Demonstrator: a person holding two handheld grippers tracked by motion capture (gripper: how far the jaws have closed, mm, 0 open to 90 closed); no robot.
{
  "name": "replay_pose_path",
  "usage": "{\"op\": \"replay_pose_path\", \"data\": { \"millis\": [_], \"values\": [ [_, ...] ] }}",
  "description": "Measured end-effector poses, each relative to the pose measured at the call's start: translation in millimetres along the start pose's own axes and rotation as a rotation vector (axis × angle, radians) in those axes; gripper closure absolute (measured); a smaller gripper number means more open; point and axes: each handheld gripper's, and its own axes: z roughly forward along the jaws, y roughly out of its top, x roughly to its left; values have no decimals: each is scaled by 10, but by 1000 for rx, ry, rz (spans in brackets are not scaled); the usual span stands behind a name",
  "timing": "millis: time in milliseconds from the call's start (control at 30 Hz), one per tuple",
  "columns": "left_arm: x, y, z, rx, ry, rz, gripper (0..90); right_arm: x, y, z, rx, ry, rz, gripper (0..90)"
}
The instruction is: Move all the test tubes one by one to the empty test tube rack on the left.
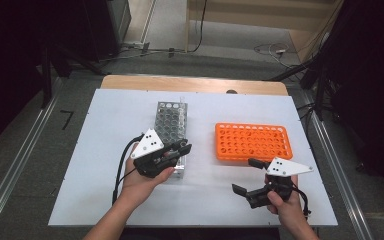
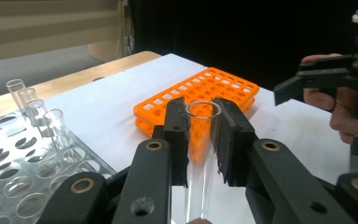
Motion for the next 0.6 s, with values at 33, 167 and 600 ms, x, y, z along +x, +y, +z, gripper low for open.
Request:
{"op": "replay_pose_path", "data": {
  "millis": [33, 167, 600],
  "values": [
    [16, 10, 10, -4, 4, -2, 760, -17, -17, -22, 2, -4, 3, 0],
    [92, 64, 47, -9, 19, -1, 760, -83, -98, -108, 7, -17, 18, 0],
    [356, 239, 245, -24, 90, 25, 760, -250, -293, -199, 51, -23, 37, 0]
  ]
}}
